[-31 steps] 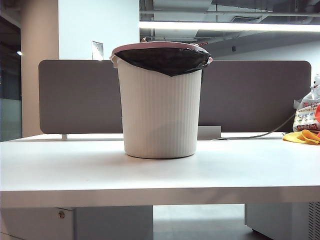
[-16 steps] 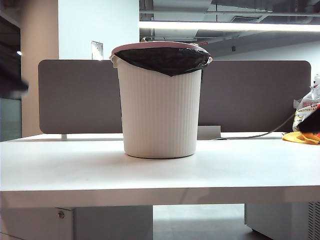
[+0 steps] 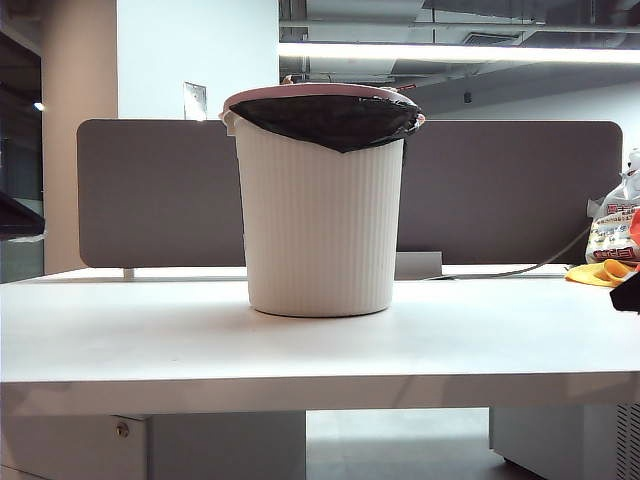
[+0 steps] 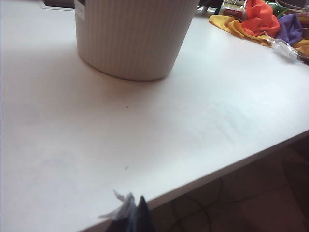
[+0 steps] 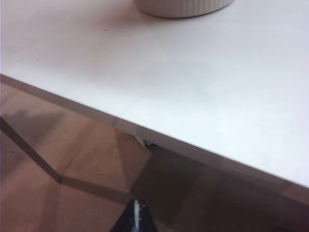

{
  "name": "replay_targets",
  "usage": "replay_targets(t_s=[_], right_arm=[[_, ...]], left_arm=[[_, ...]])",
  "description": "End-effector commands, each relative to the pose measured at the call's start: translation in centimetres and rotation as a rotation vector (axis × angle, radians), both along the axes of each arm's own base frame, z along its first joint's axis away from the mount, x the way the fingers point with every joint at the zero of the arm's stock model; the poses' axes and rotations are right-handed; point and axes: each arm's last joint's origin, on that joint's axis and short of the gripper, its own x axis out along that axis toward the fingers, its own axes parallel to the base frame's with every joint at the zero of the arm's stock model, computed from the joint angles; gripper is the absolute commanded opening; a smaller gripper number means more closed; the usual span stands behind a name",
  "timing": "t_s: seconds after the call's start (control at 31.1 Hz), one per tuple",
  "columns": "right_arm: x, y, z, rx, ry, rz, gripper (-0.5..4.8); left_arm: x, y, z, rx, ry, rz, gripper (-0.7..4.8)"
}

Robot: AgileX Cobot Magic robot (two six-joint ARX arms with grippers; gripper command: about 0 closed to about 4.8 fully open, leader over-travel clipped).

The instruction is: Pick up all the trash on the table and put it in the trash can.

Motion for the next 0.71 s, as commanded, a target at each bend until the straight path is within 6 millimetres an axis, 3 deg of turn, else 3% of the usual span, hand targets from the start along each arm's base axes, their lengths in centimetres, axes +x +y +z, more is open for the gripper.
replay_targets(t_s=[0.03,0.51,0.71], right_arm=[[0.0,0.0,0.0,0.005,-0.006,-0.01,0.62],[0.0,-0.1,0.1,0.009,-0.017,-0.017,0.62],[0.0,-0.7,0.7,0.046,-0.079,-0.059,0.62]], left_arm=[[0.0,0.0,0.0,-0.004,-0.005,0.003,-0.04],[-0.5,0.4,0.7,-0.037,-0.07,0.008,-0.04],[-0.4,1.6,1.2,-0.064,-0.127,0.083,-0.04]])
